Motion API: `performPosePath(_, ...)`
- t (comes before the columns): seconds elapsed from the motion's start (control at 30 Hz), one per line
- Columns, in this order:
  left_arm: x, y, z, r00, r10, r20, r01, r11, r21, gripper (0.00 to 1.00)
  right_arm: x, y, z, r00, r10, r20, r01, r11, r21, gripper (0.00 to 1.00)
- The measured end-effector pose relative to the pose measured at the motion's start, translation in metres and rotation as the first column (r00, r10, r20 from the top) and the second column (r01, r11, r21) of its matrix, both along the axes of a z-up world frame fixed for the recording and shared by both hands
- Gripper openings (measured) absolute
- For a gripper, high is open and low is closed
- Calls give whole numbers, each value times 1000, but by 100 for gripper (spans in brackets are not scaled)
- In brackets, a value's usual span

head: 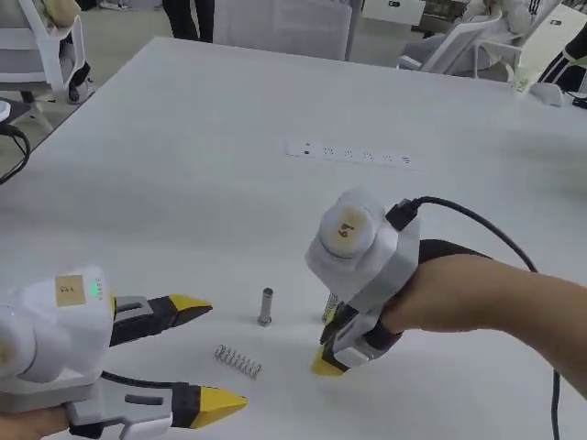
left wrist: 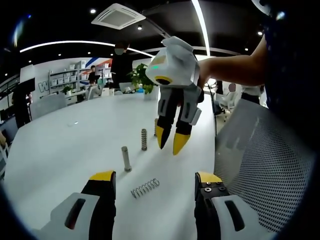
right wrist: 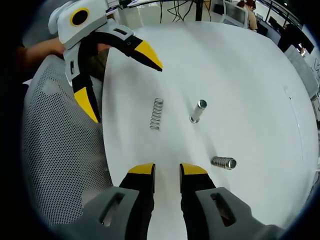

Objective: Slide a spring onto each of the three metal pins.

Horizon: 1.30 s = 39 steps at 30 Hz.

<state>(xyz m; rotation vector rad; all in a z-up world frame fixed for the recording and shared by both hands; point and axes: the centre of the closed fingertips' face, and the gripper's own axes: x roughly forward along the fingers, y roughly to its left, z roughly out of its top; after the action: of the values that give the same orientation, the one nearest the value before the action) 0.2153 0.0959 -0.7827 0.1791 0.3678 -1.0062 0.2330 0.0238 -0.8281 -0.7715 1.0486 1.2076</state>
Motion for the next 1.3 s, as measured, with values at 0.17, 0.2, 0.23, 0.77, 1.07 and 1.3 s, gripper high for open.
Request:
performPosePath(0.17,0,1,0,1000,1,1,-1,1000,1,59,-5,17,-1,1000,23,-4,-23,1000,20,17)
performPosePath(0.2,0,1,-1,1000,2,1,-2,1000,1,59,-6,20,-2,1000,25,-7,-25,999,23,17)
performPosePath(0.23,0,1,-1,1000,3,0,-3,1000,1,59,-6,23,-2,1000,29,-8,-29,999,26,17)
performPosePath(0.77,0,4,-2,1000,9,-3,-9,1000,8,59,-7,56,-18,999,43,-7,-42,997,62,17)
performPosePath(1.07,1,7,-3,1000,17,-4,-17,1000,6,58,-4,58,-28,999,38,-11,-37,998,41,16)
performPosePath(1.3,2,10,-5,1000,22,-4,-22,1000,8,57,-4,59,-34,999,45,-8,-45,999,23,14)
